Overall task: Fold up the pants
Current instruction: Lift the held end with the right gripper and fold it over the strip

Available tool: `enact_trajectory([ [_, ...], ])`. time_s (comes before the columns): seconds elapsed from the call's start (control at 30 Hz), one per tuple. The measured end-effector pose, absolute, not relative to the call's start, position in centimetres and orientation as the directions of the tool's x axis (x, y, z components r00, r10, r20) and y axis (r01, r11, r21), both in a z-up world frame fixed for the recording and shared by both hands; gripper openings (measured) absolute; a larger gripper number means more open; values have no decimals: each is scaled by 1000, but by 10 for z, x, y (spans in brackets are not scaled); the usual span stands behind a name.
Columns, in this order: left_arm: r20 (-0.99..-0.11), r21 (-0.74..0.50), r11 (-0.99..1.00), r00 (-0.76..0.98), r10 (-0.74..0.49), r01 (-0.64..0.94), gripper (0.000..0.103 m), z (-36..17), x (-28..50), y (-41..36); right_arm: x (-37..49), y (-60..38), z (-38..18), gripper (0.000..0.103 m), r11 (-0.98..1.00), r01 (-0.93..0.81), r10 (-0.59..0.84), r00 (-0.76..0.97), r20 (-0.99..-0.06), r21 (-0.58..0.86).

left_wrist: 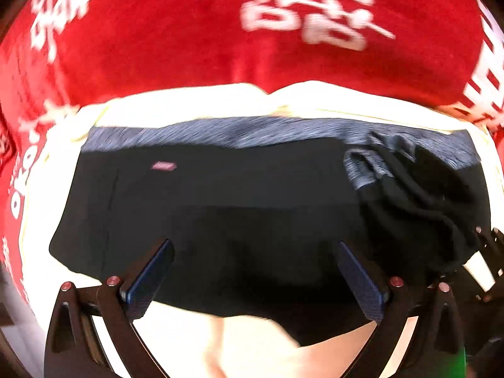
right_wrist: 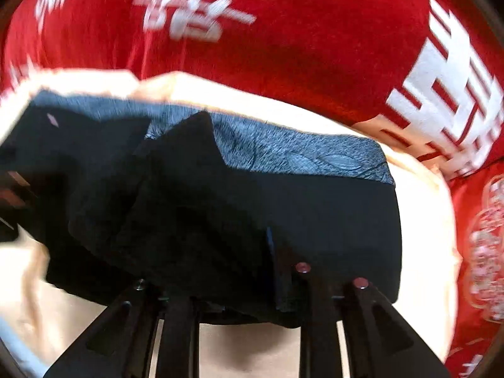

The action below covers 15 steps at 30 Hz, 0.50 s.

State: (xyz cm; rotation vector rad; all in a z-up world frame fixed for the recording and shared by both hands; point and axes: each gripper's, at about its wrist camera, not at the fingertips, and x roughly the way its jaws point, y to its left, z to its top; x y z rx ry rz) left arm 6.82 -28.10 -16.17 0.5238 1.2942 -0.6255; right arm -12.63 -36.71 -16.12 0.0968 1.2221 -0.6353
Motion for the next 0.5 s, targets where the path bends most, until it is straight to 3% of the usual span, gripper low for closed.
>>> enact_trajectory([
  [0.07,-981,0,735,142,-131,678,103,-162,75,-271,-122,-354,-159,56,843,463,-399,193,-896,-276],
  [0.1,-981,-3,735,140,-133,678,103,-162,78,-268,-121,-347,-155,58,855,442,-392,208,-896,-272],
  [0.27,-976,-71,705,96,-194,705,103,-153,76,-287,-134,-328,-125,59,896,409,-307,282,-909,-175],
  [0.5,-939,-265,555,-79,-336,789,103,-131,26,-343,-199,-381,-106,59,769,637,-182,307,-934,60],
])
